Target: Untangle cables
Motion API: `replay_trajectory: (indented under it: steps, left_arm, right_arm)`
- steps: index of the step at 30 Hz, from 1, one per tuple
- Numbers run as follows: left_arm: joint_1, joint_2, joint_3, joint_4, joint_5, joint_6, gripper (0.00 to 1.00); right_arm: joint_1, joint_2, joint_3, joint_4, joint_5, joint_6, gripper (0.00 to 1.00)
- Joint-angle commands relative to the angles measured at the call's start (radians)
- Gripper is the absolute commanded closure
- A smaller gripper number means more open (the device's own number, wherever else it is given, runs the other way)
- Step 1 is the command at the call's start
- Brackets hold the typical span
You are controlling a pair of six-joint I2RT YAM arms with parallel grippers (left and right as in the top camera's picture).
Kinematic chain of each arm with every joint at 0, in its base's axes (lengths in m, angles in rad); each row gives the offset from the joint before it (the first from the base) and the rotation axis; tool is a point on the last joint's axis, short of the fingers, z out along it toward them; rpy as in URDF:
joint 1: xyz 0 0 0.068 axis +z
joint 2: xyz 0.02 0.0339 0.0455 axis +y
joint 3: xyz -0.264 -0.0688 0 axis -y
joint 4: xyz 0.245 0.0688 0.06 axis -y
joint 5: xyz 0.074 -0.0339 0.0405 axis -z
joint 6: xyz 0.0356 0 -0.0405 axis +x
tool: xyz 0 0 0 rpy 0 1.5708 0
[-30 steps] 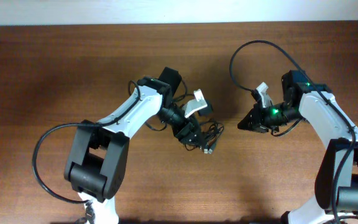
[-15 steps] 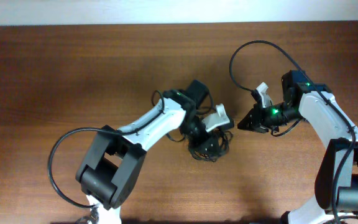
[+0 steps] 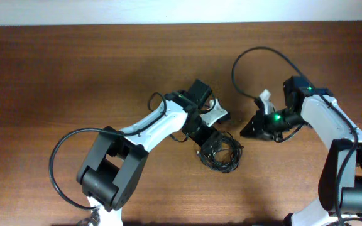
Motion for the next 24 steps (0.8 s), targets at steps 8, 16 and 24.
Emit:
replay_trajectory:
  steps: [8, 16, 24]
  left_arm:
    - [-0.003, 0.021, 0.011, 0.058, -0.157, -0.225, 0.49]
    - [-0.003, 0.097, 0.011, 0.126, -0.154, -0.264, 0.6]
    - [0.138, 0.097, 0.018, 0.093, -0.25, -0.262, 0.96]
  right_arm:
    - [0.009, 0.0, -0.23, 0.095, 0.03, 0.064, 0.81]
    - [0.024, 0.0, -0.288, 0.143, 0.023, 0.069, 0.79]
    - [0.242, 0.0, -0.274, 0.305, 0.045, 0.278, 0.61]
